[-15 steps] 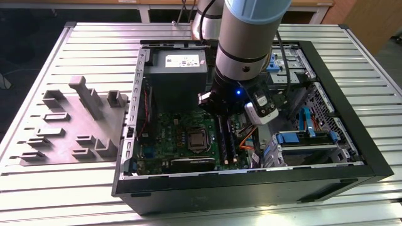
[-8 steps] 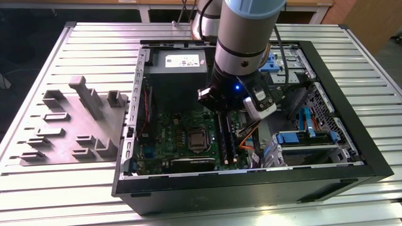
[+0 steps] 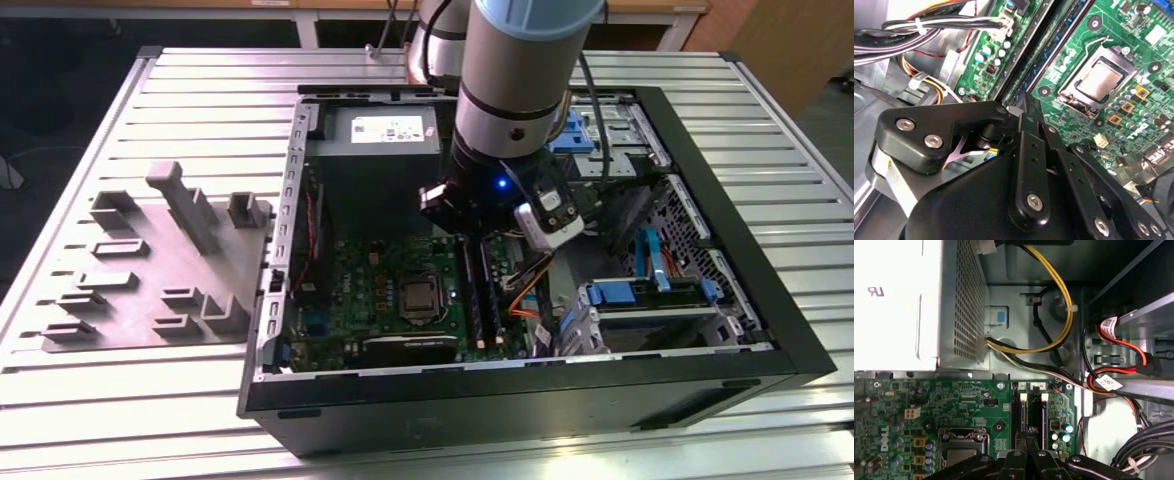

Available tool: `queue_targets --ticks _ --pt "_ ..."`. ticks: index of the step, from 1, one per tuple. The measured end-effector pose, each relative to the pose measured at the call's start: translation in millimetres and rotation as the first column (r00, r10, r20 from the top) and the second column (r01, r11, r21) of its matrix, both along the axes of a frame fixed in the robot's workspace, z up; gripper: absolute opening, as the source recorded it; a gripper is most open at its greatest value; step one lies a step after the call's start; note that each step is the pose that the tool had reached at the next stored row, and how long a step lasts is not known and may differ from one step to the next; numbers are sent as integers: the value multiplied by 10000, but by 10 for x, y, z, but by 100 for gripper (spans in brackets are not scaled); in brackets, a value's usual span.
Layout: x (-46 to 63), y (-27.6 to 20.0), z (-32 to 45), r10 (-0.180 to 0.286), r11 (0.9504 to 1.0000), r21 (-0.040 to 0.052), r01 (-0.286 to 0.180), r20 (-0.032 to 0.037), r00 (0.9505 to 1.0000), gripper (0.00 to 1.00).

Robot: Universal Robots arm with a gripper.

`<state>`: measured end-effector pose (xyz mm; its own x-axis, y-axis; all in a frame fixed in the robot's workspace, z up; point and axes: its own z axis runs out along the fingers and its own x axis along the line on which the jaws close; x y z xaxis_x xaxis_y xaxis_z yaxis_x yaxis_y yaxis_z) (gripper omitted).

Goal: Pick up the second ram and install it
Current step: 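Press down the second ram until it locks into place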

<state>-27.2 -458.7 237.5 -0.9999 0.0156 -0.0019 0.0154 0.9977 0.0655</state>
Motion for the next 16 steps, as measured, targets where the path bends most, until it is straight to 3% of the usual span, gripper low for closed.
queue_targets --ticks 4,10,16 --pt "0 4 0 0 10000 5 0 0 10000 10" --pt "0 68 -8 0 10000 18 0 0 10000 10" --pt "12 103 -31 1 10000 18 -1 0 10000 10"
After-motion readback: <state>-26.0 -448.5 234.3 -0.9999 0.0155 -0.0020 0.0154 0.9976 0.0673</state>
